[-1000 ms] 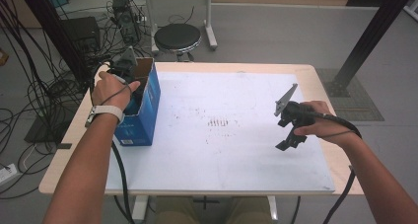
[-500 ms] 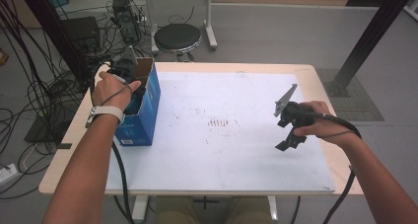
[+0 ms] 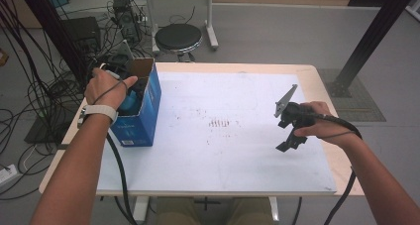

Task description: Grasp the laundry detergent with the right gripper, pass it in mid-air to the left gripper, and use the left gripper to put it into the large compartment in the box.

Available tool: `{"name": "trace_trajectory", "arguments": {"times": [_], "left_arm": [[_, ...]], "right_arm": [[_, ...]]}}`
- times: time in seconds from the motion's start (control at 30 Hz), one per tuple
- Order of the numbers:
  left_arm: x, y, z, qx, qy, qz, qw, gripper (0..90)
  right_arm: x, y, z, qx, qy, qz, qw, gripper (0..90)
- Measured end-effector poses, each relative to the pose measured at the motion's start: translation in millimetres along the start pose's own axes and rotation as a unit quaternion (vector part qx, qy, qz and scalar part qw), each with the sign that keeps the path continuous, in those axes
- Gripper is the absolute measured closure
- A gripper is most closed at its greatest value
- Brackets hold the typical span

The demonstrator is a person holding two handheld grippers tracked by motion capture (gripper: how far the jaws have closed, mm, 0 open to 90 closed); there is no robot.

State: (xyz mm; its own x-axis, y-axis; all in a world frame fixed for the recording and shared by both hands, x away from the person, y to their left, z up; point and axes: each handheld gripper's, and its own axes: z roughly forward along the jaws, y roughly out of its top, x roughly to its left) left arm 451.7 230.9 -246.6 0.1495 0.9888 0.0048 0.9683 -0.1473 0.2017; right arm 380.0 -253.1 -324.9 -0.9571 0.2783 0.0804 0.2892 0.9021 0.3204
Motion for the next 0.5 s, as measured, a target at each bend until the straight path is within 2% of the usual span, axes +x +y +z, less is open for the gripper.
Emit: {"name": "trace_trajectory", "arguments": {"times": [0.27,0.5], "left_arm": [[5.8,-3.0,-17.1,-0.008,-0.012,0.003,0.9999,12.8],[4.3,-4.2,-35.6,-0.018,-0.022,0.022,0.9993,12.7]], "right_arm": [[0.4,0.0,-0.9,0.001,-0.001,-0.001,1.0000,8.2],[0.6,0.0,-4.5,-0.001,-0.005,0.000,1.0000,8.2]]}}
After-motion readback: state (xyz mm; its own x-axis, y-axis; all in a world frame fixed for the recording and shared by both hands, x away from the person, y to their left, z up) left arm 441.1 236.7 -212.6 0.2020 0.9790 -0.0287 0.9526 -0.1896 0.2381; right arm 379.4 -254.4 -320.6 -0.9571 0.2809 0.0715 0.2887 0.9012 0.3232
